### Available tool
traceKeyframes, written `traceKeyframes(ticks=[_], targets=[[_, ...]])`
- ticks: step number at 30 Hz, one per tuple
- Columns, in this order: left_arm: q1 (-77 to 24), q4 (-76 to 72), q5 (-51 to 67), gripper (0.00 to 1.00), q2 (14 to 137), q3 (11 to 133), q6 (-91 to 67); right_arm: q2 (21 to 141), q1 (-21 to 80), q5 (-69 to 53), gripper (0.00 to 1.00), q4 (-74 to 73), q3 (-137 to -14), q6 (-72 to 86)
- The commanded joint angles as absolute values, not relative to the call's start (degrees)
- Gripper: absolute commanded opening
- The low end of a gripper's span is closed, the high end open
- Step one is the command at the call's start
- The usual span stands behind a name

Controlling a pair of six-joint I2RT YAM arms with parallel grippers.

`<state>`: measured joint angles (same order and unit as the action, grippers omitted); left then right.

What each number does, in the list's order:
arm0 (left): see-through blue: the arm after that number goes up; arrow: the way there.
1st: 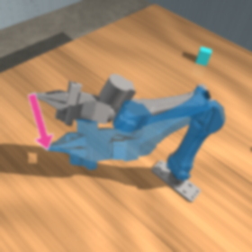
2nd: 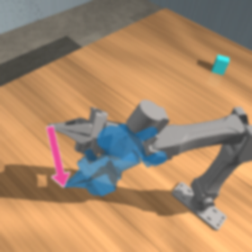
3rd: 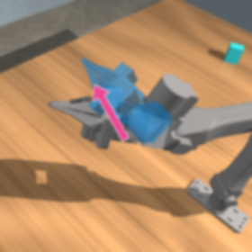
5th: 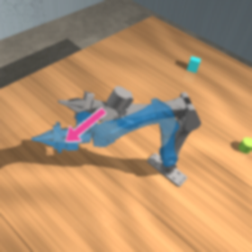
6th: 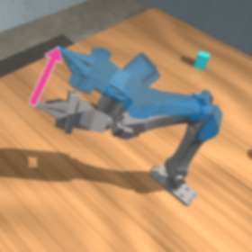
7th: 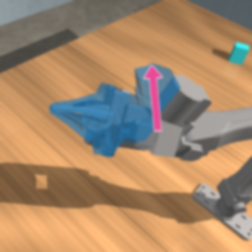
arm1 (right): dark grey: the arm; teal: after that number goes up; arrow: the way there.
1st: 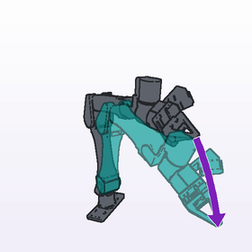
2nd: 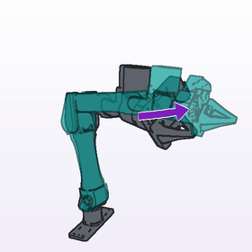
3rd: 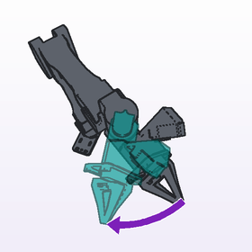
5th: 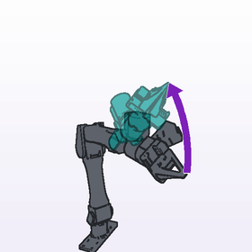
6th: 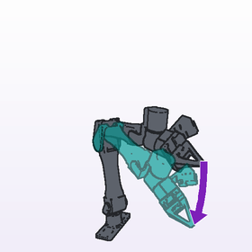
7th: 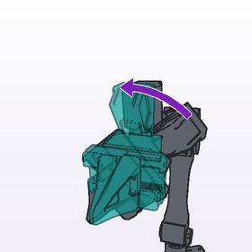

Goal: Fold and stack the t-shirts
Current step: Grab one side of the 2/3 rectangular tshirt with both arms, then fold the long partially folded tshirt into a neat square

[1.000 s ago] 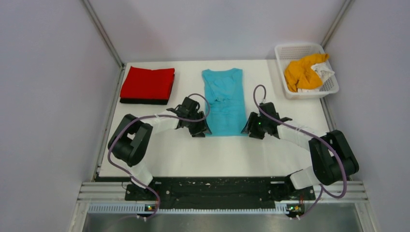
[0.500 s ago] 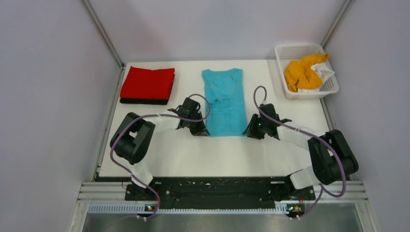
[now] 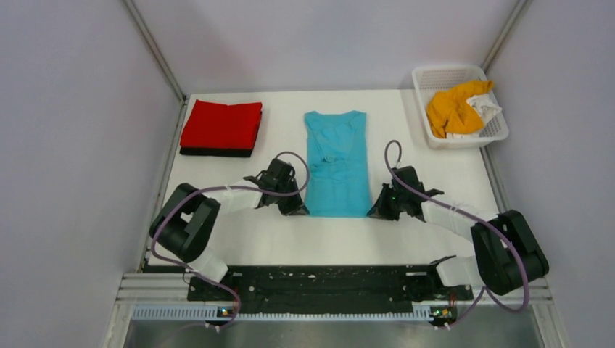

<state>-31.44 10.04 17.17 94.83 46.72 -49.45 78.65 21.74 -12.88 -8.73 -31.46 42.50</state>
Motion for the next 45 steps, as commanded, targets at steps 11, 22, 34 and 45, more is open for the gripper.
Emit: traceKeyframes(ticks=[11,22,34,45], targets=[[-50.7,30.6,9.0,0.0,58.9,30.6,-67.0,45.0,38.1,-31.8,0.0,-34.6,-24.7,54.1],[-54.6,34.2,3.3,0.0,51.0,37.2,-67.0,41.0,38.4,-25.7,0.0,-44.5,-33.4,48.0],[-38.4,28.2,7.7,0.0,66.5,53.6,-49.1,57.0,27.0,-13.5,0.0,-40.0,-52.4,33.7],[-30.9,28.9,10.0,0.0,86.2,73.8,-42.6,69.9,19.3,-13.5,0.0,-31.6,-61.3,31.0]])
